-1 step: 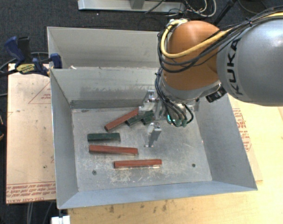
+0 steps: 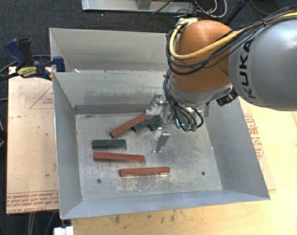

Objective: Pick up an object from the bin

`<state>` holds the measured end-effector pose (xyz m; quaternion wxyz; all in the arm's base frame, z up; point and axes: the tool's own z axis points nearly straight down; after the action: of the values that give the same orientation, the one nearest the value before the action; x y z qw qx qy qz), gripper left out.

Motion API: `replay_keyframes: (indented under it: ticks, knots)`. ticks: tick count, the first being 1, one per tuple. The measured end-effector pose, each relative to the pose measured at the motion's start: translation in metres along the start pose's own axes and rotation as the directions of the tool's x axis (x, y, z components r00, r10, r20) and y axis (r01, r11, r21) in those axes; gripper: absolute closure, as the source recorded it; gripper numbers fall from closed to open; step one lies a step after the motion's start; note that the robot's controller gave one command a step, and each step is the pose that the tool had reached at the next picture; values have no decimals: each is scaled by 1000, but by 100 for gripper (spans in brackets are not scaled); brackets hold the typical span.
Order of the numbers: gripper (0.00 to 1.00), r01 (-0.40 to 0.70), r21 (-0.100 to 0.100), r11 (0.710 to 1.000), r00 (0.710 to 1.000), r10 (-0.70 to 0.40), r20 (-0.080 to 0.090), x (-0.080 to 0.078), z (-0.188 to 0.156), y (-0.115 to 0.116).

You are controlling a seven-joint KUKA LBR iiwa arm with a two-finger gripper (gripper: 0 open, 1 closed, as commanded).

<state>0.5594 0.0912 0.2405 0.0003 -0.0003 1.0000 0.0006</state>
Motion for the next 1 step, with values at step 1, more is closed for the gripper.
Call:
replay_keyframes:
  ticks: [1]
  knots:
    - [0, 51, 0, 999, 999, -51, 7, 8, 37, 5]
